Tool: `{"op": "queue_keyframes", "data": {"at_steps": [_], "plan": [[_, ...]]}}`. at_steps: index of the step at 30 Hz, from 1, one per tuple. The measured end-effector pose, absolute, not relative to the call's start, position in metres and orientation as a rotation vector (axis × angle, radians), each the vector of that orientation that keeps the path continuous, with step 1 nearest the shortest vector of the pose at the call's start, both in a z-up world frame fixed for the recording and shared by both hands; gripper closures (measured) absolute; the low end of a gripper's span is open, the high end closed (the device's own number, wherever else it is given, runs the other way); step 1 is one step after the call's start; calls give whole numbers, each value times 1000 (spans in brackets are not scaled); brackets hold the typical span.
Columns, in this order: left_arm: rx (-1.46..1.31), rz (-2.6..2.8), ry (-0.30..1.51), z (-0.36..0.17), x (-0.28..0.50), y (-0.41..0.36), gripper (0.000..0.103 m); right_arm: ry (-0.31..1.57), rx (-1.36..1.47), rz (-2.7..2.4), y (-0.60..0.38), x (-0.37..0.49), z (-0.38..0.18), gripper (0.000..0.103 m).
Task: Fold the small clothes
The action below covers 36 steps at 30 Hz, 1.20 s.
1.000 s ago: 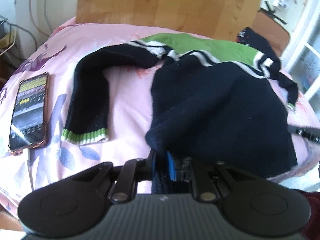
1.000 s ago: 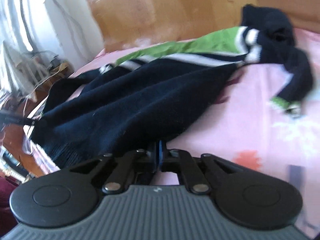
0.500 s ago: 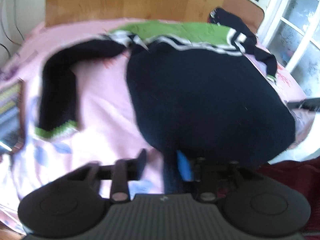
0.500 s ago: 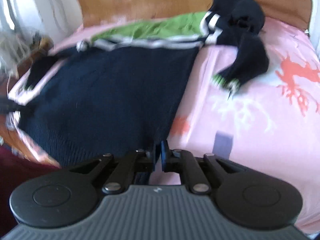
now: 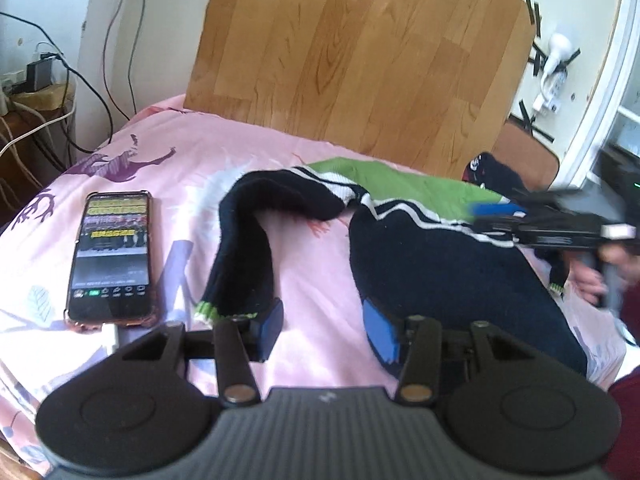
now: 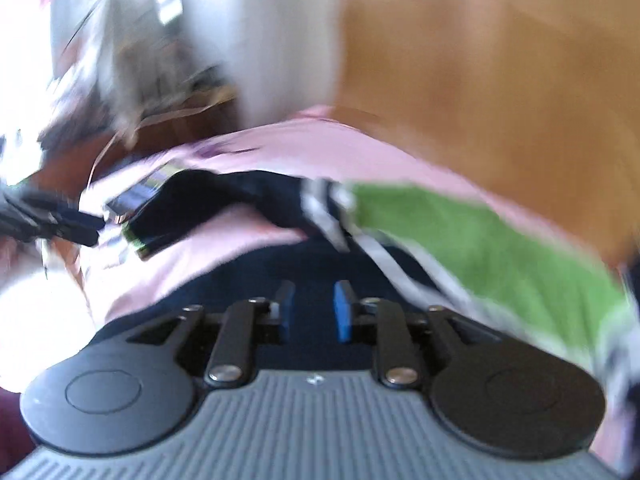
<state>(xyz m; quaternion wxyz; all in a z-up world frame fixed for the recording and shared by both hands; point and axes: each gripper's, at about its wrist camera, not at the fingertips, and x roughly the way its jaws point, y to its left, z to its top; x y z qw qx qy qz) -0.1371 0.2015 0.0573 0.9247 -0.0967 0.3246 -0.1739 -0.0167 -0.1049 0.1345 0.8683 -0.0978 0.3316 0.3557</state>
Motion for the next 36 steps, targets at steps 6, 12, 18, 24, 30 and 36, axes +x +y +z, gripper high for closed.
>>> {"op": "queue_keyframes", "data": {"at_steps": [6,12,18,24,30,36], "plan": [[-255,-327,619,54,-148,229,54,570,-547,943,38,28,110,45],[-320,-281,626,47,-142,252,54,540,-776,1000,135,55,77,66],[-304,-333,603,52,-118,247,54,491,-312,877,116,110,138,94],[-284,-383,585,69,-59,223,51,382,238,510,-51,181,203,94],[-295,-423,627,79,43,172,39,535,416,242,-186,168,141,91],[-264,-473,819,48,156,98,32,666,731,103,-249,133,54,88]]}}
